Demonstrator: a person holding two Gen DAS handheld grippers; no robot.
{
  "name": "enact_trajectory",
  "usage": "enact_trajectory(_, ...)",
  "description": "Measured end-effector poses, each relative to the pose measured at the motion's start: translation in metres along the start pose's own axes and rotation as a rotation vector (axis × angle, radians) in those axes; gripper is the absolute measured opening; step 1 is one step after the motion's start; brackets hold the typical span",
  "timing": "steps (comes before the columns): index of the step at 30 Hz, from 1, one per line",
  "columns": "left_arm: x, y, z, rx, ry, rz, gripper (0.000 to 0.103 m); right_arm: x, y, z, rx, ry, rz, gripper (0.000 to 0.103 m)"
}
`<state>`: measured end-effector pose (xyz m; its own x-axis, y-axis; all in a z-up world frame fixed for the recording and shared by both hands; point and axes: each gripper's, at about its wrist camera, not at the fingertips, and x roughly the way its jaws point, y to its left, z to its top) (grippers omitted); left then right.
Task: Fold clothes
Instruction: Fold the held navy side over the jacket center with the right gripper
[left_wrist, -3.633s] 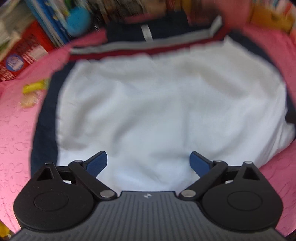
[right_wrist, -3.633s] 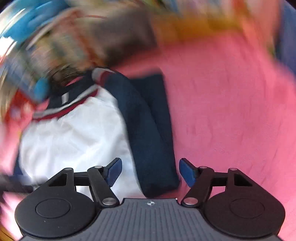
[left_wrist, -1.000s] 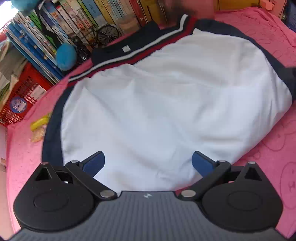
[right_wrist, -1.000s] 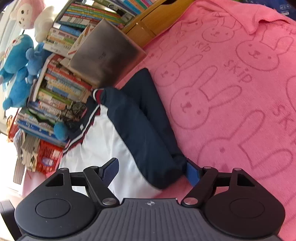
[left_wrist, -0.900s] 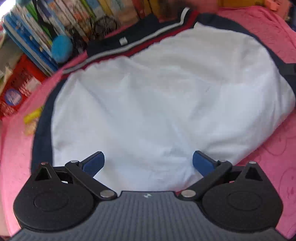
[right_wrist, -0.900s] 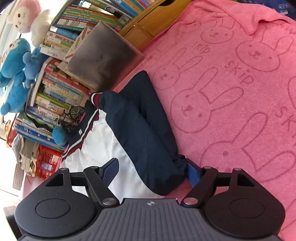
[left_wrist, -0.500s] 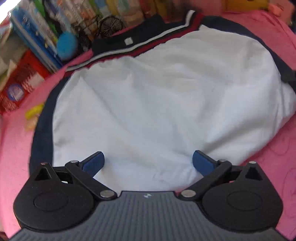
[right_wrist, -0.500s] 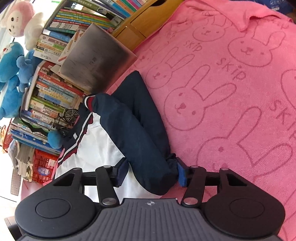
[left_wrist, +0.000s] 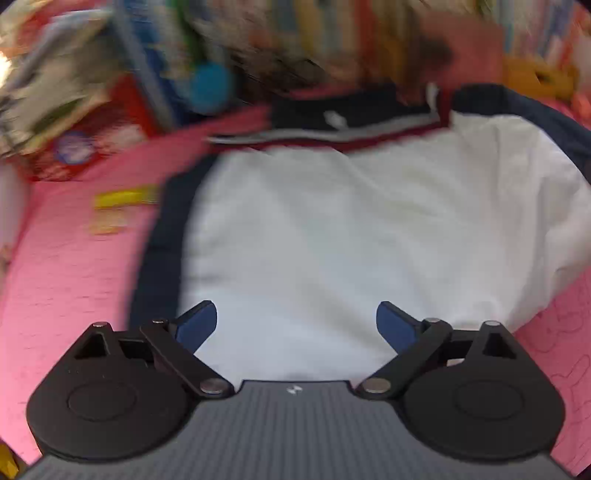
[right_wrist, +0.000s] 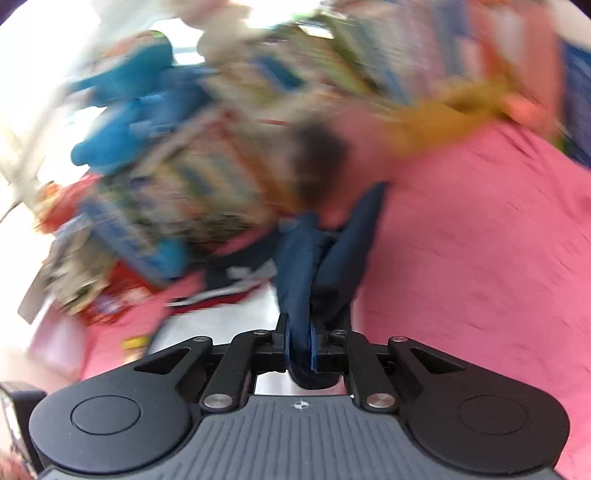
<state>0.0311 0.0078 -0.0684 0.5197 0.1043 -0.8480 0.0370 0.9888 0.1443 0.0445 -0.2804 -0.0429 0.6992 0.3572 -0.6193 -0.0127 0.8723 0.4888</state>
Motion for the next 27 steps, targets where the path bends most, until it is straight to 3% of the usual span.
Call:
enact_trajectory(4, -0.015, 0.08, -0.012, -0.11, 0.003, 0.069, 0.096, 0.015, 0.098, -0.006, -0.179, 0.027, 0.133, 0.01)
enact_trajectory(7, -0.022, 0.133, -0.029, -0.193, 0.018, 0.105, 0.096, 0.05, 0.168, -0.033, -0.366, 0.076, 0.166, 0.009)
enact_trajectory(9, -0.024, 0.159, -0.041, -0.237, 0.025, 0.104, 0.096, 0.082, 0.199, -0.058, -0.394, 0.156, 0.177, 0.009)
enact_trajectory(11, -0.023, 0.175, -0.049, -0.256, 0.033, 0.092, 0.096, 0.112, 0.22, -0.087, -0.418, 0.234, 0.156, 0.008)
enact_trajectory(15, -0.018, 0.201, -0.061, -0.274, 0.05, 0.054, 0.096, 0.138, 0.246, -0.138, -0.54, 0.31, 0.08, 0.008)
enact_trajectory(18, -0.009, 0.211, -0.061, -0.267, 0.053, 0.013, 0.096, 0.133, 0.253, -0.162, -0.658, 0.272, -0.008, 0.011)
enact_trajectory(22, 0.001, 0.217, -0.055, -0.232, 0.041, -0.056, 0.096, 0.107, 0.259, -0.176, -0.811, 0.107, -0.129, 0.05)
enact_trajectory(24, 0.008, 0.214, -0.05, -0.198, 0.039, -0.079, 0.096, 0.091, 0.259, -0.184, -0.888, 0.038, -0.157, 0.051)
enact_trajectory(27, 0.019, 0.209, -0.042, -0.146, 0.043, -0.1, 0.096, 0.088, 0.266, -0.194, -1.005, -0.033, -0.241, 0.065)
